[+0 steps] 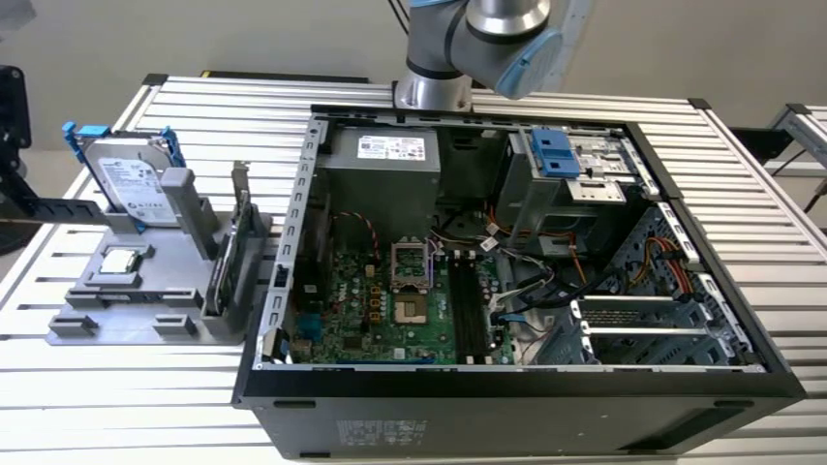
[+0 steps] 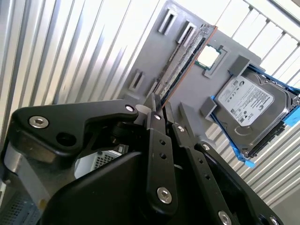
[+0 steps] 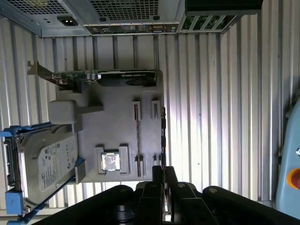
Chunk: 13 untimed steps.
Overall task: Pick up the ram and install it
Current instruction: 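Pick up the ram and move it above insertion slot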
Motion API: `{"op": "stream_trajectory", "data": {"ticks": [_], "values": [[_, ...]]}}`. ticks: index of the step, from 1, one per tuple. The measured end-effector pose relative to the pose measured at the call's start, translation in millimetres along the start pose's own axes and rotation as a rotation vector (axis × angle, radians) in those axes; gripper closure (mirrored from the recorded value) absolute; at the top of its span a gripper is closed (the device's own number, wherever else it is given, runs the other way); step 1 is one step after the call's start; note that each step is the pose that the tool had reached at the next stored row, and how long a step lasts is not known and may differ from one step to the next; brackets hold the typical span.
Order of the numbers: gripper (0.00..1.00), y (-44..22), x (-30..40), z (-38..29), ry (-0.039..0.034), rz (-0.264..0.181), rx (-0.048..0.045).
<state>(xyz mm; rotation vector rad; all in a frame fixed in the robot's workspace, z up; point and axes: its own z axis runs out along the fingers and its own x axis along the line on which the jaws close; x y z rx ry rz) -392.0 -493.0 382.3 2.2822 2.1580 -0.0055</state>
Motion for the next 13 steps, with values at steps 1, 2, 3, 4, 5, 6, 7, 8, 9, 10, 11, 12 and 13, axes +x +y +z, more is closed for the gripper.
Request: {"op": "stream_trajectory", "data": {"ticks": [1, 2, 3, 4, 5, 6, 7, 8, 9, 10, 11, 12, 13], "values": [[1.00, 0.0, 0.0, -1.0, 0.0001, 0.000, 0.0000], [1.00, 0.0, 0.0, -1.9, 0.0001, 0.000, -0.0001], [1.00, 0.0, 0.0, -2.9, 0.0000, 0.000, 0.0000], [1.00, 0.0, 0.0, -3.9, 0.0000, 0.000, 0.0000], [1.00, 0.0, 0.0, -5.0, 0.0000, 0.000, 0.0000], [1.00, 0.0, 0.0, -6.0, 0.0000, 0.000, 0.0000], [1.00, 0.0, 0.0, -7.0, 0.0000, 0.000, 0.0000], [1.00, 0.0, 0.0, -8.0, 0.0000, 0.000, 0.0000], [1.00, 0.0, 0.0, -8.8, 0.0001, 0.000, 0.0000], [1.00, 0.0, 0.0, -9.6, 0.0001, 0.000, -0.0001], [1.00, 0.0, 0.0, -10.5, 0.0001, 0.000, -0.0001], [1.00, 0.0, -0.1, -11.3, 0.0001, 0.000, -0.0001], [1.00, 0.0, 0.0, -12.1, 0.0000, 0.000, 0.0000]]}}
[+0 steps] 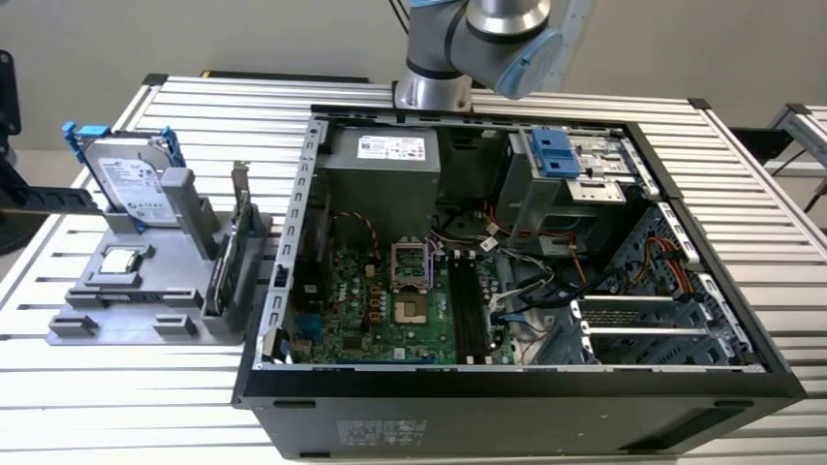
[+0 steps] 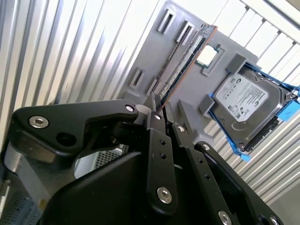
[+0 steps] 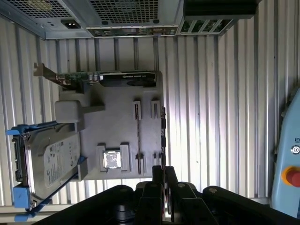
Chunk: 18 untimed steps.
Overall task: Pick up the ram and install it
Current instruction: 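Pick up the ram and move it above insertion slot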
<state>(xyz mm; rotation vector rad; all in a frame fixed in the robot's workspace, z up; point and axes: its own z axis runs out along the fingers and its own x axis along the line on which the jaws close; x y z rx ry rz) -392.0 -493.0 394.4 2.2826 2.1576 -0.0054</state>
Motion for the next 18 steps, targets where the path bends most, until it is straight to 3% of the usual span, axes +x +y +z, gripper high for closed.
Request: {"op": "stream_trajectory", "data": {"ticks": [18], "values": [[1.00, 0.0, 0.0, -11.0, 0.0001, 0.000, -0.0001]]}}
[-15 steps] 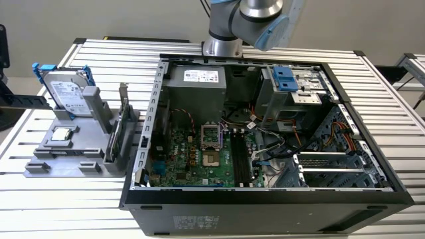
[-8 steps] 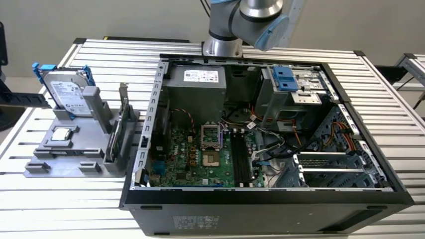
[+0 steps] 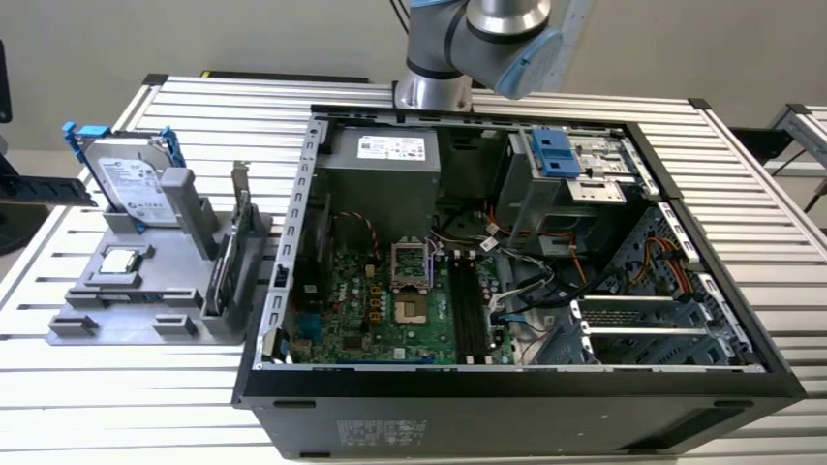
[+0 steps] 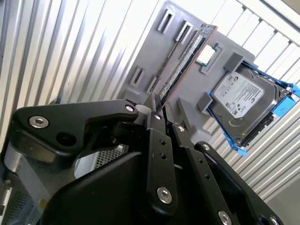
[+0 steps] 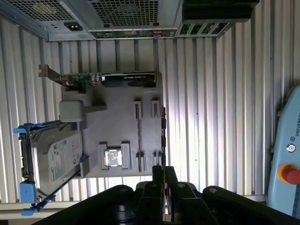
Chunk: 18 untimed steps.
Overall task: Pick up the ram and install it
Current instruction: 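Pick up the ram and move it above insertion slot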
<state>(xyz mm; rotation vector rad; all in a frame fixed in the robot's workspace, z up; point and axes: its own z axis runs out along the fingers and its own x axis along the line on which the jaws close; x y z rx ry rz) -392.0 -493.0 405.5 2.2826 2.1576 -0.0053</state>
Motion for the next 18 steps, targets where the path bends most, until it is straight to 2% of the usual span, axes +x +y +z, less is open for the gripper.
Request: {"op": "stream_trajectory", "data": {"ticks": [7, 18], "values": [[1.00, 0.0, 0.0, -3.8, 0.0000, 0.000, 0.0000], [1.00, 1.8, 0.1, -4.2, 0.0000, 0.000, 0.0001]]}}
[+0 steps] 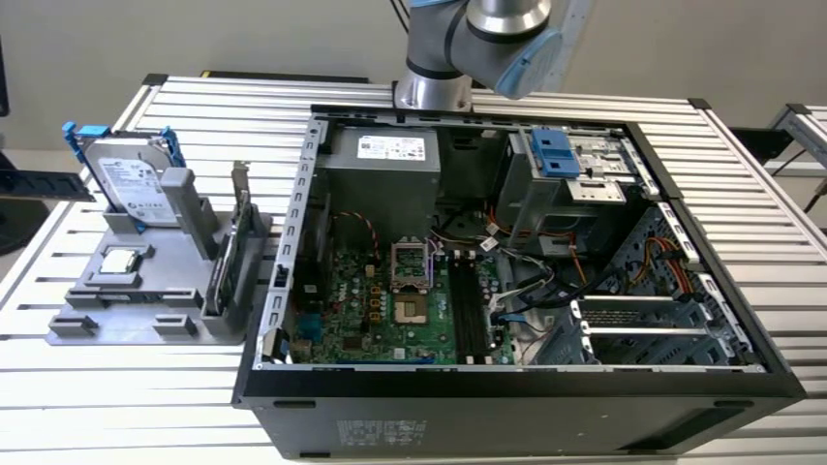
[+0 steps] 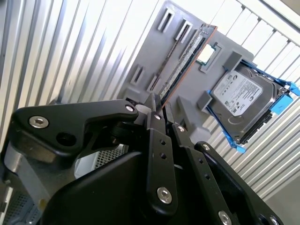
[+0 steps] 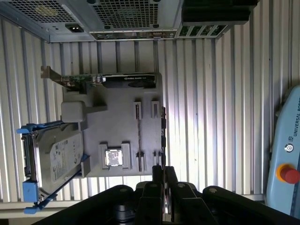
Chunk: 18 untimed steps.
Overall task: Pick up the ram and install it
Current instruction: 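Pick up the ram and move it above insertion slot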
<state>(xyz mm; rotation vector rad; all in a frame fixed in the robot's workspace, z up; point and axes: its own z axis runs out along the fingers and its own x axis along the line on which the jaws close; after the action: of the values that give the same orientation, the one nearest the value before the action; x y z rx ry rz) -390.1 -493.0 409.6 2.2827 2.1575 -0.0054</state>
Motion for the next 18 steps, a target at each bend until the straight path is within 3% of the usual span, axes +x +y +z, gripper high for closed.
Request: {"op": "stream_trajectory", "data": {"ticks": [13, 18], "values": [[1.00, 13.9, 0.8, -0.1, 0.0000, 0.000, 0.0009], [1.00, 16.1, 0.9, 0.0, 0.0000, 0.000, 0.0008]]}}
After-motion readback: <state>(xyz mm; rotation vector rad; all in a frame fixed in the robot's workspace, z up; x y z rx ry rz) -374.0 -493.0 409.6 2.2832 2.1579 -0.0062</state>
